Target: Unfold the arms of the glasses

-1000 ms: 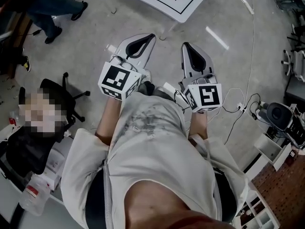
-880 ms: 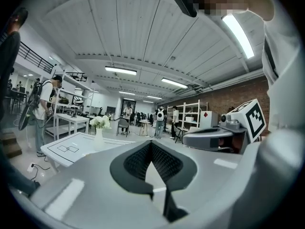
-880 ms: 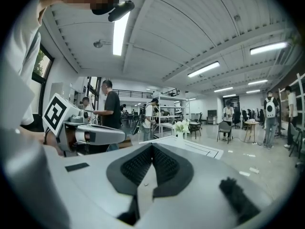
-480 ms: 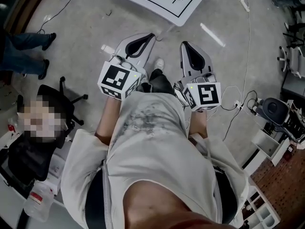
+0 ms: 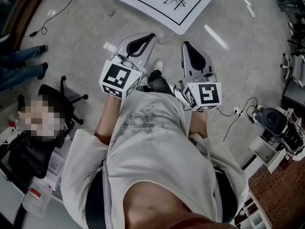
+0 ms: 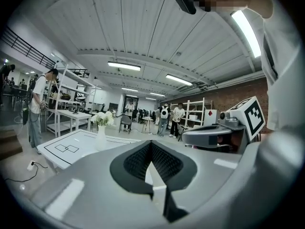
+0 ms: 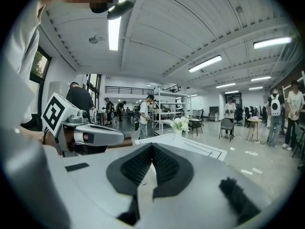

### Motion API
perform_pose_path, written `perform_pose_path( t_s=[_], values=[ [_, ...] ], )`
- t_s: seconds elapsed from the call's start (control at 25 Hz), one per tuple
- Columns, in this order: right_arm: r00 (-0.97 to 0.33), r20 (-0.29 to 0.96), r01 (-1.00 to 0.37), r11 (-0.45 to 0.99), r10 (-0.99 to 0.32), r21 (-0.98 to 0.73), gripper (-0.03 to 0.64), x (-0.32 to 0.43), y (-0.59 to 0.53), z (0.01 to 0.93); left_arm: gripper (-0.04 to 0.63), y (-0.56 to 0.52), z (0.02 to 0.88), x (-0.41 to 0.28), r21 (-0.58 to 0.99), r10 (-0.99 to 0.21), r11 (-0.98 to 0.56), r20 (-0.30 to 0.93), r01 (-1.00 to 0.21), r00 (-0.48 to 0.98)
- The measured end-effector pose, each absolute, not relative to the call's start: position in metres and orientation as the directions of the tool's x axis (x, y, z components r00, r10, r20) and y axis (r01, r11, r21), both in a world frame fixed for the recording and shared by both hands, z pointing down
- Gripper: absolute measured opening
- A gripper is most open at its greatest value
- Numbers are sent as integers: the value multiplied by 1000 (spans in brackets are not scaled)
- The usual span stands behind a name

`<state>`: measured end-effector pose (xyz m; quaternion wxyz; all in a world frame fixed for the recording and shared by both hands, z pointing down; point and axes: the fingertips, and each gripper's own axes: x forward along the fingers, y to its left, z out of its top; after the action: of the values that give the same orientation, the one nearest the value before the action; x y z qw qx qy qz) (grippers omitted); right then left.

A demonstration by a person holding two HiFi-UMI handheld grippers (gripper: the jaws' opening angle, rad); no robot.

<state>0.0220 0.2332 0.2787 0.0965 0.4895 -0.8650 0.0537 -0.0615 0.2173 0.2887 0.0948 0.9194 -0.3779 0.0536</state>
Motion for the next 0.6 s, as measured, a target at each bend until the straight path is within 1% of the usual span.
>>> perform_pose_path(
  t_s=[0.6],
  values=[
    [-535,222,-840,541,-815,-39,17,59,154,287,9,141,300,-19,126,-693,-677,226,-726,685]
  ],
)
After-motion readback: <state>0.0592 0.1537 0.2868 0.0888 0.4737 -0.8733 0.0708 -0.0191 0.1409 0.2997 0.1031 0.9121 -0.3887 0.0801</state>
